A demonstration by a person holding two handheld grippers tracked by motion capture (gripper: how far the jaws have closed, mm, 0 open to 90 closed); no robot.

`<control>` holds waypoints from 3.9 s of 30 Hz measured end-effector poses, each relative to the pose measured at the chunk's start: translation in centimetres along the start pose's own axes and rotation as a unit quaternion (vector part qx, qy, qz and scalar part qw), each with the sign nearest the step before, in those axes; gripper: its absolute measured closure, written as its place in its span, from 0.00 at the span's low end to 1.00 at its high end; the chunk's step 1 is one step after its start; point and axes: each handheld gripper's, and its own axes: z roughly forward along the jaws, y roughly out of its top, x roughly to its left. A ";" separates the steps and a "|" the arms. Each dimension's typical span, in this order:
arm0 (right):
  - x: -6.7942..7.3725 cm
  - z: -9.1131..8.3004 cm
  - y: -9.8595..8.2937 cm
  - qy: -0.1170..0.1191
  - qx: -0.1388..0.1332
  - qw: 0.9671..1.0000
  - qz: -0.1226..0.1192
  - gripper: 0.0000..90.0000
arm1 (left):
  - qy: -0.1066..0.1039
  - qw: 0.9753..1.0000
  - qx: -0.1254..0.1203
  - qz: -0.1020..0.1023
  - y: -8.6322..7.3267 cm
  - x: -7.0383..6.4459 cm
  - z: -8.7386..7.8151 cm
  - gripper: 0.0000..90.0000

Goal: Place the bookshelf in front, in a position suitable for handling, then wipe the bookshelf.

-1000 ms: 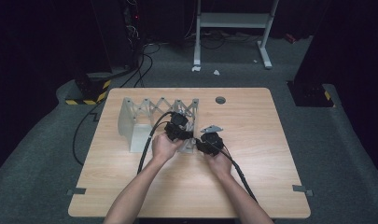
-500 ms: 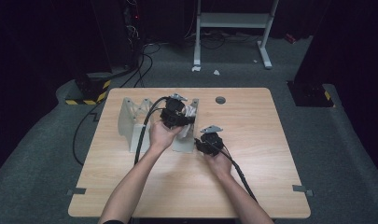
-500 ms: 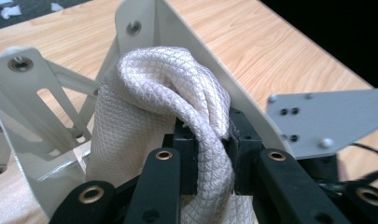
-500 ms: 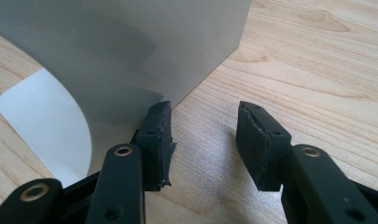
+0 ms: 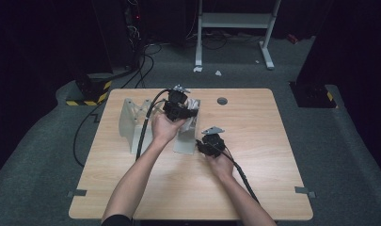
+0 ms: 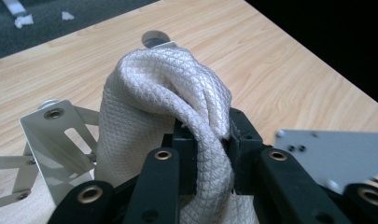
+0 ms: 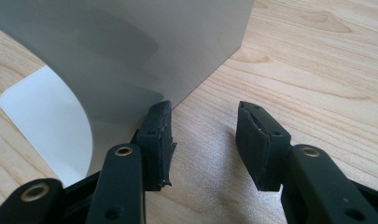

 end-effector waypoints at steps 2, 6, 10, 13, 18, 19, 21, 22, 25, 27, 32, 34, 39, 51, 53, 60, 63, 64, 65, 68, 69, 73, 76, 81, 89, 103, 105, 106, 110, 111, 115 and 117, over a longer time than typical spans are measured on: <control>0.0 0.0 0.0 0.001 0.000 1.000 0.000 0.62 | 0.004 1.000 0.005 -0.008 0.0 0.4 0.6 0.84; 0.1 0.0 0.0 0.001 0.001 1.000 -0.001 0.62 | 0.015 1.000 0.011 -0.014 -0.1 0.7 2.0 0.84; 0.1 0.0 0.0 0.001 0.001 1.000 0.000 0.62 | 0.019 0.999 0.015 -0.022 -0.4 0.8 2.7 0.84; 0.1 0.0 0.0 0.002 0.001 1.000 -0.001 0.62 | 0.027 0.999 0.033 -0.021 -1.1 0.8 3.7 0.84; 0.1 0.0 0.0 0.001 0.001 1.000 -0.001 0.62 | 0.039 0.997 0.064 -0.013 -3.3 0.7 5.4 0.84; 0.1 0.0 0.0 0.001 0.002 1.000 0.000 0.62 | 0.040 0.996 0.077 -0.010 -3.8 0.6 5.9 0.84; 0.1 0.0 0.0 0.002 0.002 1.000 -0.001 0.62 | 0.048 0.996 0.069 0.000 -4.4 0.5 6.1 0.84; 0.1 0.0 0.0 0.002 0.002 1.000 -0.001 0.62 | 0.048 0.997 0.057 0.000 -4.3 0.4 5.7 0.85; 0.1 0.0 0.0 0.003 0.002 1.000 0.000 0.62 | 0.031 0.999 0.026 -0.014 -3.3 0.5 4.2 0.85; 0.1 0.0 0.0 0.002 0.001 1.000 -0.002 0.62 | 0.031 0.999 0.012 -0.008 -2.5 0.5 3.3 0.85; 0.2 0.0 0.0 0.002 0.000 1.000 -0.002 0.62 | 0.035 0.999 0.016 -0.011 -1.9 0.4 3.6 0.85; 0.2 -0.1 0.0 0.002 0.001 1.000 -0.001 0.62 | 0.028 0.999 0.022 -0.023 -2.3 0.9 4.4 0.85; 0.1 -0.1 0.0 0.003 0.001 1.000 -0.001 0.62 | 0.036 0.998 0.053 -0.028 -3.9 1.2 6.5 0.86; 0.1 -0.1 0.0 0.004 0.001 1.000 -0.001 0.63 | 0.050 0.993 0.106 -0.024 -7.7 1.0 9.6 0.86; 0.1 -0.1 0.0 0.005 0.001 1.000 -0.001 0.63 | 0.046 0.993 0.105 -0.029 -7.9 1.1 9.6 0.86; 0.1 -0.1 0.0 0.004 0.001 1.000 0.002 0.64 | 0.038 0.992 0.115 -0.022 -8.6 0.6 9.0 0.86; 0.1 -0.1 0.0 0.003 0.001 1.000 0.003 0.63 | 0.029 0.993 0.117 -0.018 -9.2 0.3 8.3 0.86; 0.1 0.0 0.0 0.002 0.001 1.000 0.002 0.63 | 0.027 0.993 0.117 -0.019 -9.4 0.2 8.2 0.86; 0.1 0.0 0.0 0.002 0.001 1.000 0.001 0.63 | 0.025 0.992 0.120 -0.016 -9.6 0.1 7.9 0.86; 0.1 0.0 0.0 0.003 0.001 1.000 0.001 0.63 | 0.026 0.992 0.126 -0.008 -9.7 -0.3 7.4 0.86; 0.1 0.0 0.0 0.002 0.001 1.000 0.001 0.63 | 0.026 0.991 0.128 -0.005 -9.9 -0.4 7.2 0.86; 0.2 0.0 0.0 0.002 0.001 1.000 0.000 0.62 | 0.018 0.991 0.132 -0.004 -10.4 -0.5 6.9 0.86; 0.2 0.0 0.0 0.002 0.001 1.000 0.000 0.62 | 0.019 0.991 0.131 -0.005 -10.5 -0.6 6.9 0.86; 0.2 0.0 0.0 0.003 0.001 1.000 -0.001 0.61 | 0.014 0.991 0.131 -0.009 -11.0 -0.6 6.5 0.85; 0.2 0.0 0.0 0.004 0.001 1.000 -0.002 0.61 | 0.014 0.991 0.133 -0.001 -12.4 -0.8 5.0 0.85; 0.2 0.0 0.0 0.006 0.000 1.000 -0.003 0.60 | 0.050 0.995 0.090 -0.018 -16.5 1.1 -3.6 0.85; 0.2 0.0 0.0 0.006 0.001 1.000 -0.003 0.60 | 0.059 0.994 0.084 -0.036 -17.7 1.9 -5.1 0.85; 0.2 0.0 0.0 0.006 0.000 1.000 -0.003 0.59 | 0.065 0.993 0.082 -0.045 -18.3 2.4 -5.8 0.85; 0.2 0.0 0.0 0.006 0.001 1.000 -0.004 0.59 | 0.083 0.991 0.079 -0.073 -20.2 3.8 -7.5 0.85; 0.2 0.0 0.0 0.006 0.001 1.000 -0.004 0.59 | 0.089 0.990 0.078 -0.083 -20.8 4.3 -8.0 0.85; 0.2 0.0 0.0 0.007 0.001 1.000 -0.003 0.58 | 0.117 0.983 0.060 -0.130 -22.8 6.3 -10.2 0.85; 0.2 0.0 0.0 0.008 0.001 1.000 -0.006 0.57 | 0.133 0.979 0.056 -0.146 -23.1 7.0 -10.8 0.85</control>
